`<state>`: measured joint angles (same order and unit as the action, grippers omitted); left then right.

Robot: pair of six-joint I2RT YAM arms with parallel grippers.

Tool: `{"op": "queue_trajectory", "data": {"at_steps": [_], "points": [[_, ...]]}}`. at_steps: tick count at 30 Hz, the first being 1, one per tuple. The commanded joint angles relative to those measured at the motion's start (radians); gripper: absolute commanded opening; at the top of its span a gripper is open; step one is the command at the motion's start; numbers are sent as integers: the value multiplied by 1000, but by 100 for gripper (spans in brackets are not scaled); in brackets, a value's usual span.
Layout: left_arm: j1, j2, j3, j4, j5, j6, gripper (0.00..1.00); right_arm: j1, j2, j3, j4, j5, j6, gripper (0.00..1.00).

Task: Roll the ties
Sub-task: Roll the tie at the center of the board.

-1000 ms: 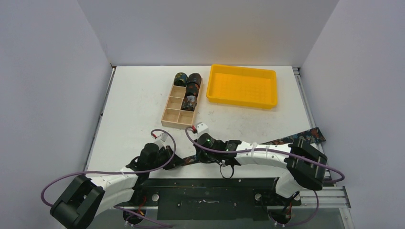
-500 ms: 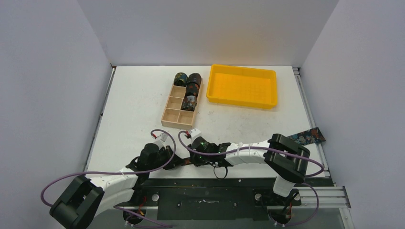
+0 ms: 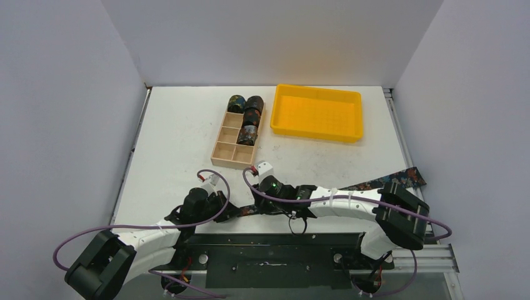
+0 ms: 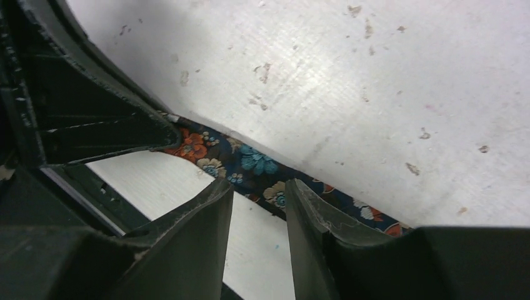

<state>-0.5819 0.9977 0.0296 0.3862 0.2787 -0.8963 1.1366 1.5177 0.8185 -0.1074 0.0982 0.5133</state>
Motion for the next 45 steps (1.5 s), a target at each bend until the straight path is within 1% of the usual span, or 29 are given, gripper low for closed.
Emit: {"op": "queue_trajectory", "data": {"at_steps": [1,6,8,9,12,13,17,18,25,30,31,32,34,36,39,43,45], "points": [[-1,-7,-6,-13,-29,20,0,-22,13,28,-54,81,-42,37],[-1,-3,-5,-12,-28,17,0,-19,81,10,-62,84,-28,36],[-1,-2,-4,-13,-27,17,0,-11,94,0,-60,82,-22,33],[-1,-2,-4,-13,-27,17,0,-9,98,-3,-61,85,-20,30],[-1,1,-3,-15,-29,17,0,-4,100,-13,-67,99,-13,15],[-1,1,-1,-15,-29,16,0,-4,95,-19,-66,100,-13,12],[-1,4,0,-17,-28,18,0,-4,59,-38,-69,109,-7,6],[-1,4,0,-17,-30,19,0,-4,46,-42,-71,111,-6,5],[-1,10,3,-17,-30,19,0,-3,-22,-58,-84,141,-14,5],[-1,27,7,-10,-26,19,0,-3,20,-58,-90,140,-26,6],[-1,30,7,-11,-25,18,0,-3,18,-60,-86,137,-23,10],[-1,31,6,-11,-24,19,0,-2,10,-63,-81,135,-21,17],[-1,29,4,-9,-24,16,0,-3,-15,-60,-82,150,-18,35],[-1,25,3,-9,-27,15,0,-2,-44,-44,-82,160,-25,41],[-1,19,5,-17,-28,16,0,-3,-89,-16,-77,144,-39,42],[-1,10,1,-20,-35,14,0,-2,-91,27,-62,95,-42,42],[-1,8,2,-20,-36,13,0,-3,-71,44,-37,51,-38,36]]}}
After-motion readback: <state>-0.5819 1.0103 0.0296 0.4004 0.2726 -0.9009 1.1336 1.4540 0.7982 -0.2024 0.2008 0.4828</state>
